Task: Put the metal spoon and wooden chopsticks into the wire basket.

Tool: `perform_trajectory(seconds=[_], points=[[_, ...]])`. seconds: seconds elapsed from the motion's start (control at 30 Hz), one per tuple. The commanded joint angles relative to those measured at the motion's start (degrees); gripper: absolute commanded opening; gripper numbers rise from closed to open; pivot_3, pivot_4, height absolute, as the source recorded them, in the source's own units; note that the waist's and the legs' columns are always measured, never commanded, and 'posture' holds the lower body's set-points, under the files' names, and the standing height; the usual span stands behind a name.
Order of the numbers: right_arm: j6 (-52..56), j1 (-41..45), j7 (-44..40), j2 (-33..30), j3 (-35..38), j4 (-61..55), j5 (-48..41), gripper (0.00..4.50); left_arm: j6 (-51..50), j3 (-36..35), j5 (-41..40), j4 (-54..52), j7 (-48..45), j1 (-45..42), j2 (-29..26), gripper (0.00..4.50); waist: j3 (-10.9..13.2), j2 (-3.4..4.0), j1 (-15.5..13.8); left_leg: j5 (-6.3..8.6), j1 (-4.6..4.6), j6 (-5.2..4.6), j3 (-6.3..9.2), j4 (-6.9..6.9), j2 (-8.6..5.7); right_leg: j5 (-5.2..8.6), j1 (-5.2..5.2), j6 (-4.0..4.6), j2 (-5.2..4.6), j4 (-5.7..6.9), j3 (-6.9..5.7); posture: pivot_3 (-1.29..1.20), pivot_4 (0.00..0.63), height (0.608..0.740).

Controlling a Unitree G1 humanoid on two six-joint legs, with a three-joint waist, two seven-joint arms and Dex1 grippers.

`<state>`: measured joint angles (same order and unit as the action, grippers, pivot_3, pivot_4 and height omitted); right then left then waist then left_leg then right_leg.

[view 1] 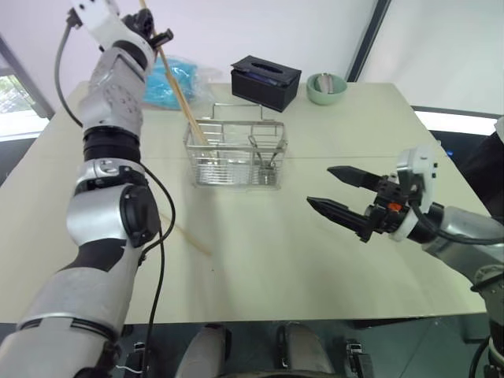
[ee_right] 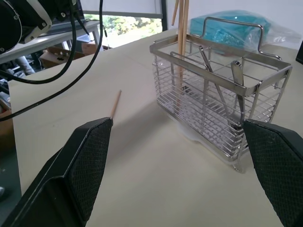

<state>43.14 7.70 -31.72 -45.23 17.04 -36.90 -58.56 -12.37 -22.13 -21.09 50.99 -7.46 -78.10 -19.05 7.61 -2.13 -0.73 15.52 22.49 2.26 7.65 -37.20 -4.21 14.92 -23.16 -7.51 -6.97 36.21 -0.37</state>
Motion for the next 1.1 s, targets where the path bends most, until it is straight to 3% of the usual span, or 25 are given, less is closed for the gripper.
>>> perform_trajectory(seconds=[0.03,0.4,0.7,1.1], points=[[-1.69,-0.68,0.86,0.54,2.24,-2.5,-0.24,4.5,-0.28,1.46,-0.06,-4.82,-2.01,0.81,0.5,0.01,0.0,0.0,-0.01,0.0,-0.01,0.0,0.01,-0.01,0.0,0.0,0.03,-0.01,0.0,0.0,0.0,0.0,0.15,0.655],[-2.58,-1.49,3.27,2.51,0.6,-4.08,0.03,4.5,-10.84,1.55,-6.78,-26.55,-3.28,6.62,2.78,0.01,0.01,0.01,0.08,0.0,0.0,0.0,0.05,-0.02,0.02,-0.01,0.02,-0.01,0.04,-0.01,0.0,0.0,0.15,0.655],[-2.66,0.75,3.21,3.46,-1.03,-2.36,1.05,4.5,-10.16,7.59,-1.77,-36.58,-3.56,14.08,2.63,0.01,-0.02,0.09,-0.05,-0.01,-0.15,0.0,0.06,-0.06,0.03,-0.01,0.18,0.0,0.08,0.01,0.01,0.0,0.15,0.655],[-1.97,1.74,2.94,2.79,-0.31,-1.49,0.67,4.5,-5.33,10.68,1.92,-36.75,-1.42,21.13,8.63,0.01,-0.01,0.1,-0.02,0.0,-0.07,-0.02,0.12,-0.11,0.03,-0.01,0.17,0.0,0.1,-0.03,0.0,0.0,0.15,0.655]])
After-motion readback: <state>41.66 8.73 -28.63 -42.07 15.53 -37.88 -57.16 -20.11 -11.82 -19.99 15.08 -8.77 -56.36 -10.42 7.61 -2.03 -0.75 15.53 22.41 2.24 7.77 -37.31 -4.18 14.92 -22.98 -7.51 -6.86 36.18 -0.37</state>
